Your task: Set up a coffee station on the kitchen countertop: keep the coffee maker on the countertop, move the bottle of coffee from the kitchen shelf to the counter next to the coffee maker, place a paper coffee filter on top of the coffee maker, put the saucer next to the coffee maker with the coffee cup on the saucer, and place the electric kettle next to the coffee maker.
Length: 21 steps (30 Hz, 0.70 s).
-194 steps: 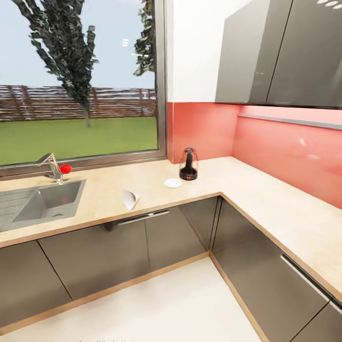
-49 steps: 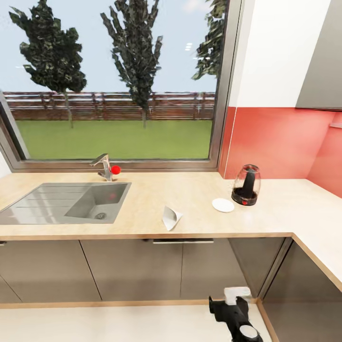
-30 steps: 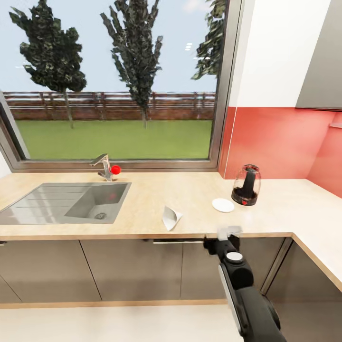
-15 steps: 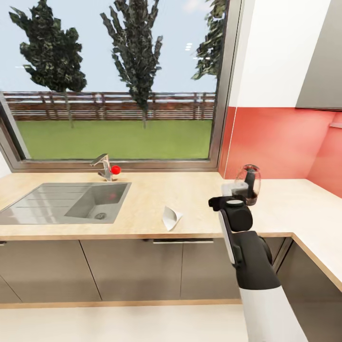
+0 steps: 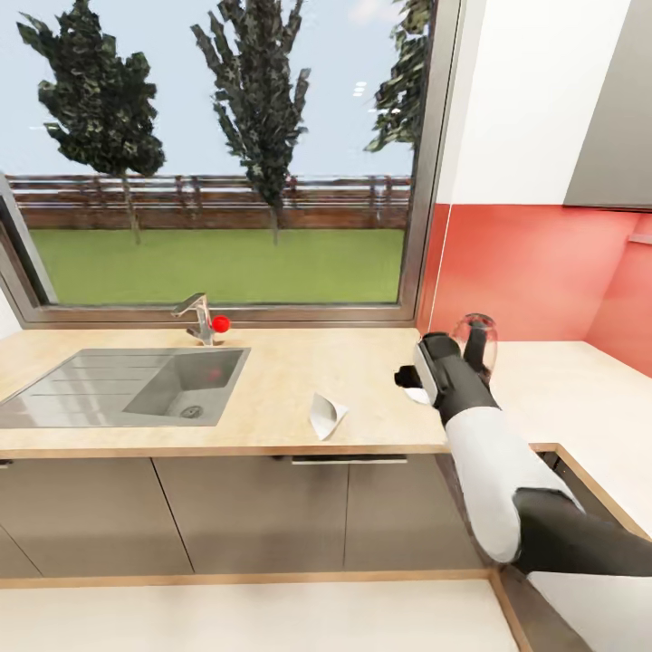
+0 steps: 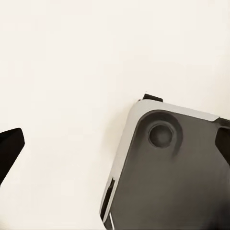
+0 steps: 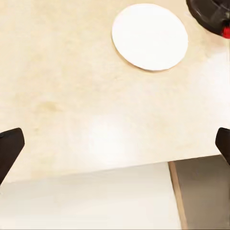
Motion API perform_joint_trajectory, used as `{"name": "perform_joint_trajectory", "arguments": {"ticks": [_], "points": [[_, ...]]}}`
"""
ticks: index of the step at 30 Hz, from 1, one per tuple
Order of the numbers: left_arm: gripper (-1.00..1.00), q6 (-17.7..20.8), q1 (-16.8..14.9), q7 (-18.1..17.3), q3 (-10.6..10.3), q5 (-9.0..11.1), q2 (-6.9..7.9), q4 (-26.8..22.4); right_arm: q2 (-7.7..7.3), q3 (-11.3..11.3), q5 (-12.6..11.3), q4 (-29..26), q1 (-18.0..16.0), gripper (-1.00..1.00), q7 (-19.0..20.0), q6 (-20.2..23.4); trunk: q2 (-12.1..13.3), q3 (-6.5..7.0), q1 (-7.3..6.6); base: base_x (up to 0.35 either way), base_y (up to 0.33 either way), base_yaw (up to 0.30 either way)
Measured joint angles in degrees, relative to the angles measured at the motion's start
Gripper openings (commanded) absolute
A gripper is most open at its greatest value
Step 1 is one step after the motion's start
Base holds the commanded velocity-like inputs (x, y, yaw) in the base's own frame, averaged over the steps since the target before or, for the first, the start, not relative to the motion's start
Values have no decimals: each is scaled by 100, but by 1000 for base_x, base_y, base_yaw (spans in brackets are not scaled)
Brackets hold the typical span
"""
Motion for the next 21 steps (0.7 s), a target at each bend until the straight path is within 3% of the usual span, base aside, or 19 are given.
{"name": "perform_joint_trajectory", "arguments": {"ticks": [3, 7, 11, 15, 21], "points": [[100, 10, 0, 17, 0, 3, 24, -2, -206, -18, -324, 838, -325, 100, -5, -134, 0, 0, 0, 0, 0, 0], [100, 19, 0, 39, -2, 14, 89, 0, -314, -29, -536, 1920, -642, 100, -84, -1085, -1, 0, 0, 0, 0, 0], [100, 53, 0, 42, 0, 41, 119, 7, -360, -24, -575, 2284, -692, 100, -171, -1633, -1, 0, 0, 0, 0, 0], [100, 86, 0, 35, 0, 49, 205, 83, -423, -26, -586, 2383, -704, 100, -205, -1807, -1, 0, 0, 0, 0, 0], [100, 137, 5, -292, -9, 34, 585, 146, -431, -26, -588, 2400, -707, 100, -226, -1880, -1, -1, 0, 0, 0, 0]]}}
